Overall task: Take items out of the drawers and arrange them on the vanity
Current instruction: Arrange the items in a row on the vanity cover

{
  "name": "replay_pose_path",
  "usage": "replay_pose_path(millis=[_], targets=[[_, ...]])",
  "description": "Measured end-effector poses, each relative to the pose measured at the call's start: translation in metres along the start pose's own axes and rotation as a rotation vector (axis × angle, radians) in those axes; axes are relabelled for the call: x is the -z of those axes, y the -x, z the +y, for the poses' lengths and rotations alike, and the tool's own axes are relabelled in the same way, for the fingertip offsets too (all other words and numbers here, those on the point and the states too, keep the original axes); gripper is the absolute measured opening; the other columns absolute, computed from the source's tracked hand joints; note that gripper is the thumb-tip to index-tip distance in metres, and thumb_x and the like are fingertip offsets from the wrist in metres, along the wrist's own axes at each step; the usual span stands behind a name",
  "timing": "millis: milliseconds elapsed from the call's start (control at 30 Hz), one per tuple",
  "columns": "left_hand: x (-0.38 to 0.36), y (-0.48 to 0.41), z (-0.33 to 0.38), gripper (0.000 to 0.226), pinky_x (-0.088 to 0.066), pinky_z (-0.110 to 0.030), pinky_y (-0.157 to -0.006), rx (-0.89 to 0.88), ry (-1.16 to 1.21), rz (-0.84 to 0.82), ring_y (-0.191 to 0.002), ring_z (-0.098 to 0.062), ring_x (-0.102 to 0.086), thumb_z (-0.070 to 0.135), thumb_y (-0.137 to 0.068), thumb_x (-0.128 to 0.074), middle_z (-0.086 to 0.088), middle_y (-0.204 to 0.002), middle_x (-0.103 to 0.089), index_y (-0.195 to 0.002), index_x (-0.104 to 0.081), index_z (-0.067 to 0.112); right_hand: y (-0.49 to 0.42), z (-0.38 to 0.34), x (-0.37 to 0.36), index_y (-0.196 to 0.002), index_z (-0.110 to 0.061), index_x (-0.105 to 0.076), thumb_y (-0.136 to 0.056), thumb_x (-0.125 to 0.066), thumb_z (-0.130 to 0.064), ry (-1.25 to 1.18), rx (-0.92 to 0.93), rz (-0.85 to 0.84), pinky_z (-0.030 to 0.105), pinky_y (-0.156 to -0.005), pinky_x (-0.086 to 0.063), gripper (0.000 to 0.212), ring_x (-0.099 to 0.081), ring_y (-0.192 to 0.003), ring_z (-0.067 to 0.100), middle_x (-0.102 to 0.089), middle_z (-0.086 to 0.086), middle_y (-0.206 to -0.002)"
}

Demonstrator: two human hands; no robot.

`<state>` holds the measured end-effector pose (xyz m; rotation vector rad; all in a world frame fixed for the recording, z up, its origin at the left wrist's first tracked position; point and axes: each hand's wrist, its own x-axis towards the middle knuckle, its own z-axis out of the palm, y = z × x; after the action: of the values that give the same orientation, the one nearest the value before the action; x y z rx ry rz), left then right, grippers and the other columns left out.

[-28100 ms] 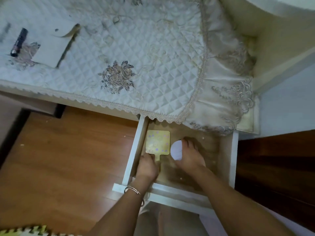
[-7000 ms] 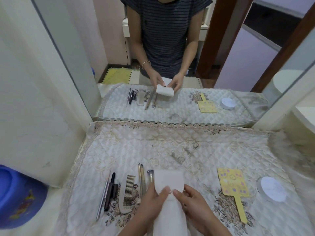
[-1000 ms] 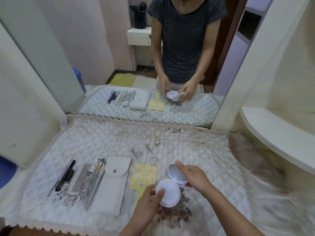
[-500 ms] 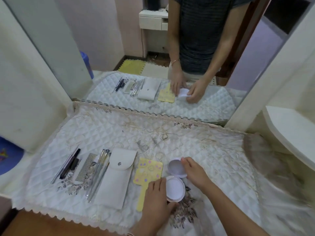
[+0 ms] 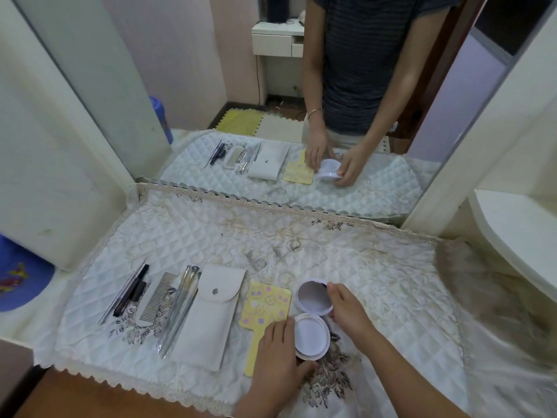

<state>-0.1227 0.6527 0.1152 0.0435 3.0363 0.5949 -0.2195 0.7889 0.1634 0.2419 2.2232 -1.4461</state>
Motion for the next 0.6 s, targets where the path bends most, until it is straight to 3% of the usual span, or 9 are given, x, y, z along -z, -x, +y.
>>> replay_pose_path(millis=[67,167,267,333,433,533,600], targets=[[0.005,0.002,-0.004,0.078,-0.053,-0.018,-0.075,-0.023,-0.018,0.005,-0.104,-0.013,-0.057,0.072,-0.059,-0.041,0.002,-0.108,-0.068,-0.115,-0.051,0.018,0.004,0.004,0.0,-0.112,-0.016,-0.05,-0.096,-0.035,-0.038,-0.009,0.002,0.028,0.035,-0.079,-0.045,0.031,-0.056,-0.086,0.019,-0.053,-0.002,-0.091],[0.02,0.008,-0.027,0.071,-0.054,-0.027,-0.079,-0.059,-0.003,0.128,-0.11,-0.014,-0.048,0.07,-0.08,-0.032,-0.008,-0.116,-0.065,-0.118,-0.053,0.014,0.022,0.018,-0.002,-0.131,-0.014,-0.039,-0.091,-0.051,-0.036,0.0,0.01,0.116,0.034,-0.084,-0.046,0.047,-0.056,-0.102,0.022,-0.053,0.004,-0.114],[0.035,0.014,-0.067,0.062,-0.042,-0.026,-0.098,0.06,-0.019,0.242,-0.117,-0.025,-0.049,0.055,-0.091,-0.023,-0.018,-0.124,-0.059,-0.123,-0.047,0.008,0.046,0.036,-0.012,-0.134,-0.019,-0.036,-0.078,-0.07,-0.03,0.022,0.034,0.125,0.032,-0.085,-0.044,0.066,-0.052,-0.106,0.02,-0.048,0.002,-0.122],[0.038,0.02,-0.094,0.062,-0.048,-0.036,-0.094,0.204,-0.064,0.2,-0.118,-0.035,-0.054,0.052,-0.093,-0.016,-0.02,-0.13,-0.054,-0.131,-0.039,0.009,0.054,0.046,-0.025,-0.125,-0.028,-0.04,-0.066,-0.076,-0.038,0.164,0.12,0.07,0.031,-0.09,-0.044,0.069,-0.051,-0.108,0.019,-0.05,-0.006,-0.115],[0.028,0.023,-0.112,0.063,-0.052,-0.045,-0.081,0.25,-0.101,0.141,-0.133,-0.028,-0.031,0.052,-0.093,-0.005,-0.015,-0.133,-0.051,-0.147,-0.008,0.018,0.053,0.052,-0.037,-0.128,-0.023,-0.044,-0.053,-0.059,-0.062,0.419,0.214,0.068,0.027,-0.082,-0.039,0.086,-0.049,-0.112,0.022,-0.052,-0.001,-0.119],[0.02,0.024,-0.112,0.059,-0.052,-0.046,-0.082,0.205,-0.102,0.118,-0.137,-0.021,-0.015,0.051,-0.094,-0.003,-0.012,-0.141,-0.045,-0.146,0.006,0.023,0.053,0.048,-0.034,-0.132,-0.024,-0.037,-0.058,-0.054,-0.059,0.503,0.201,0.073,0.026,-0.077,-0.035,0.084,-0.044,-0.115,0.022,-0.047,-0.001,-0.123],[0.016,0.025,-0.112,0.058,-0.05,-0.043,-0.085,0.155,-0.113,0.14,-0.143,-0.014,0.003,0.05,-0.094,-0.002,0.0,-0.157,-0.011,-0.146,0.006,0.025,0.053,0.047,-0.033,-0.133,-0.023,-0.035,-0.05,-0.039,-0.064,0.539,0.186,0.058,0.025,-0.075,-0.032,0.093,-0.042,-0.116,0.022,-0.045,0.0,-0.125]])
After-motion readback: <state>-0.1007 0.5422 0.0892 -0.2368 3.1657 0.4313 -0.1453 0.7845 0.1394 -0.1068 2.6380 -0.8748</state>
